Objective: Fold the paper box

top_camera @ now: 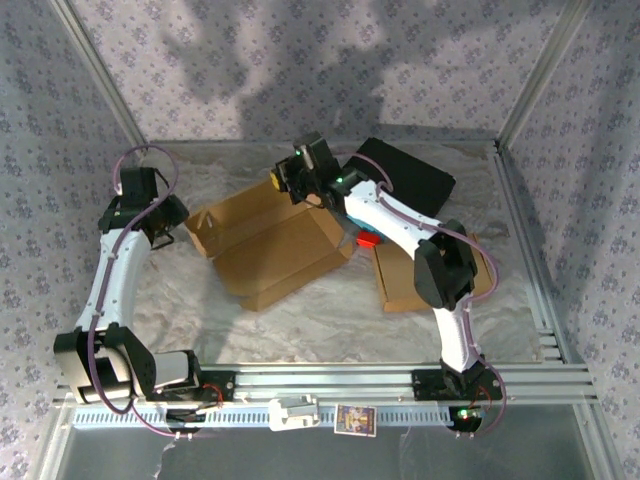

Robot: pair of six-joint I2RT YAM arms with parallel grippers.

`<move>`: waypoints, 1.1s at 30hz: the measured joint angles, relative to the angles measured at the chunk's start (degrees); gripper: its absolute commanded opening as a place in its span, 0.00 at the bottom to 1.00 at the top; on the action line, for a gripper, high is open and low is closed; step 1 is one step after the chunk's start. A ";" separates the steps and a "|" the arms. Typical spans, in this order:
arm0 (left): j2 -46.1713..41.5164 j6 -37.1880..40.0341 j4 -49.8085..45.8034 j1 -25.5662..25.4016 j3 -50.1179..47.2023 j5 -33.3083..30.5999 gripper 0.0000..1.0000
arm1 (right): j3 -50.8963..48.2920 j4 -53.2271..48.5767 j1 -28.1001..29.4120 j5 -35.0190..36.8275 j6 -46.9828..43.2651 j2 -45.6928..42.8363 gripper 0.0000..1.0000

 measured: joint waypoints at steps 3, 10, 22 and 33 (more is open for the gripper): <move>-0.02 2.75 -0.07 0.00 -0.63 0.00 0.44 | -4.76 3.08 -0.09 -1.22 -1.60 -0.07 0.00; -1.03 4.26 -0.04 1.25 -8.20 1.05 0.45 | -7.58 9.99 -0.94 -3.21 -2.95 -0.09 0.00; -1.27 10.62 0.50 3.32 -10.40 6.95 0.51 | -7.61 11.21 -1.31 -4.48 -2.95 0.04 0.00; -0.63 16.52 1.88 3.56 -12.96 14.82 0.55 | -5.97 11.32 -1.86 -5.29 -2.93 1.60 0.00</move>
